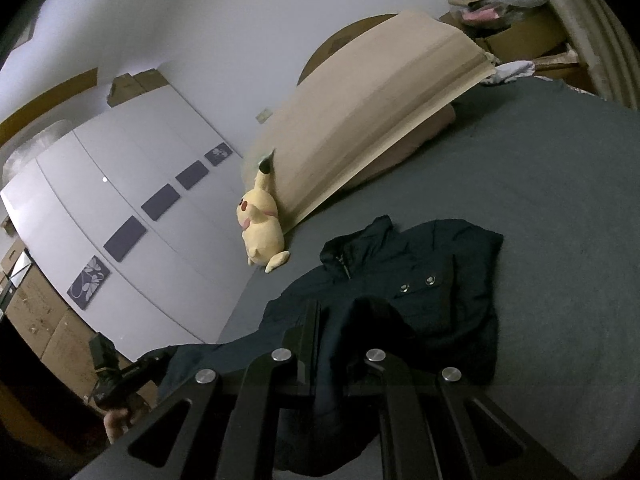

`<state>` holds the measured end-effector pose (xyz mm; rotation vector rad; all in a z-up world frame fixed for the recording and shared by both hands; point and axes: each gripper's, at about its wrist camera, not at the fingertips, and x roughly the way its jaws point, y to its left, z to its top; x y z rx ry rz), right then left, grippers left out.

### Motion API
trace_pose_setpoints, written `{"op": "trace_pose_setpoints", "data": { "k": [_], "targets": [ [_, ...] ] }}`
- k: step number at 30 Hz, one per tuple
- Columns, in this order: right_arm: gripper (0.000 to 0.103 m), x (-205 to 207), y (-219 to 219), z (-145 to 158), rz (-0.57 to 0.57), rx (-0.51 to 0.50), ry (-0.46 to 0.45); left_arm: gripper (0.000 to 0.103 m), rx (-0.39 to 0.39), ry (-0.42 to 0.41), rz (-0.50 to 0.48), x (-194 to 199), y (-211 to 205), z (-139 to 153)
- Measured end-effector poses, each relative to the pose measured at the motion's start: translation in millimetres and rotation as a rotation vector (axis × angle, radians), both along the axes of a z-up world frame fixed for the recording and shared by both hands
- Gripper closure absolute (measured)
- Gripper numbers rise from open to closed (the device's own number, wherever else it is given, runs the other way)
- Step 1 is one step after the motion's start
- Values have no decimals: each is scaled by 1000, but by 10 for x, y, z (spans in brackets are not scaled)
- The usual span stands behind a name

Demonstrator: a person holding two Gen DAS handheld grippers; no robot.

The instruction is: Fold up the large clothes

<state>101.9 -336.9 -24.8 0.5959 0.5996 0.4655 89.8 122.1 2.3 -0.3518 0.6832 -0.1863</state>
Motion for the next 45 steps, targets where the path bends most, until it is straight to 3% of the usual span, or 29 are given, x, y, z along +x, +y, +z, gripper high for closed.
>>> {"op": "trace_pose_setpoints", "data": {
  "k": [45],
  "targets": [
    [95, 189, 38, -100, -83, 1, 37, 96, 71, 43, 50, 481, -129, -170]
  ]
}}
